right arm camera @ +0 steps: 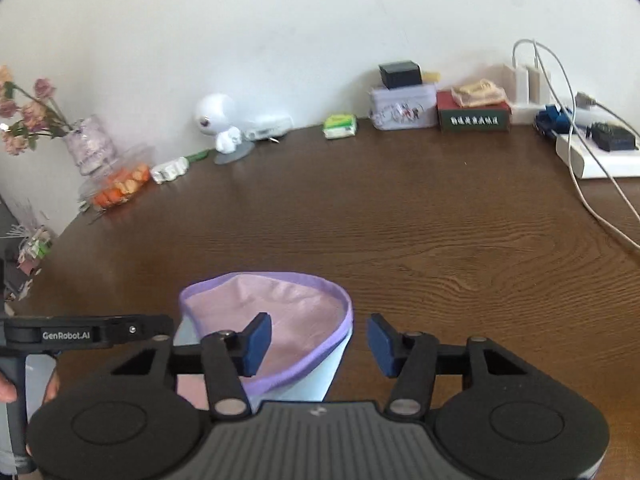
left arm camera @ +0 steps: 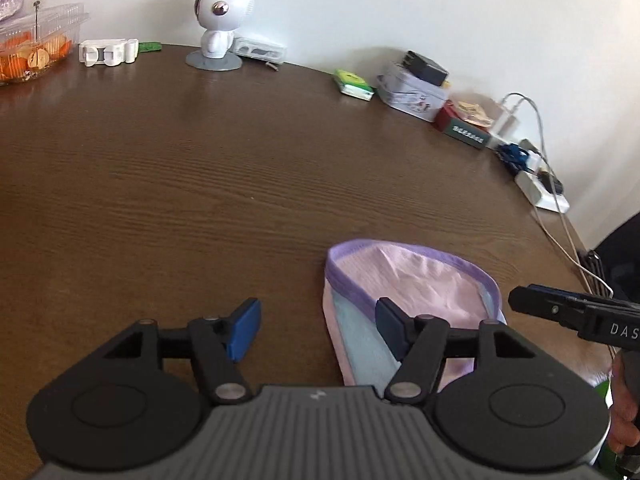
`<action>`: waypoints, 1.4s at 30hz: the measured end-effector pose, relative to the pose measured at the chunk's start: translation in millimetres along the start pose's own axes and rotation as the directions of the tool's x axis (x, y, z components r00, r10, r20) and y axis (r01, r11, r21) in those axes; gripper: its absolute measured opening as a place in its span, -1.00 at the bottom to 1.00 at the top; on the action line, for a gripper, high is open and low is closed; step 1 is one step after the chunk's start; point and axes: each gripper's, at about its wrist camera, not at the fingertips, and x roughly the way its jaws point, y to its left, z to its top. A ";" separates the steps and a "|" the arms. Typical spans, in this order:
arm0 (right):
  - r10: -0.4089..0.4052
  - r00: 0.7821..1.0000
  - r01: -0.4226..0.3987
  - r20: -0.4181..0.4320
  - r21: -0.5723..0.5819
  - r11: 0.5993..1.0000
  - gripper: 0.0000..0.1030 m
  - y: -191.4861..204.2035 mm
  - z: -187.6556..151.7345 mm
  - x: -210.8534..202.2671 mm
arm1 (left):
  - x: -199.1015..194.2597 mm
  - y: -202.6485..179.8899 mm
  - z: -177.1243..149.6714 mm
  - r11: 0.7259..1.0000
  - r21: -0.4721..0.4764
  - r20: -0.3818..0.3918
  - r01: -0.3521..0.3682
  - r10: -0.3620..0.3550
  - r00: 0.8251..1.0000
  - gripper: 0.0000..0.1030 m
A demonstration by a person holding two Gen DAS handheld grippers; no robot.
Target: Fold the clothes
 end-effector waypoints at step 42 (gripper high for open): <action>0.048 0.998 -0.040 0.037 -0.186 0.982 -0.58 43.6 -110.2 -61.9 | -61.3 -59.0 -114.3 0.995 0.073 0.055 0.061 -0.065 0.996 -0.51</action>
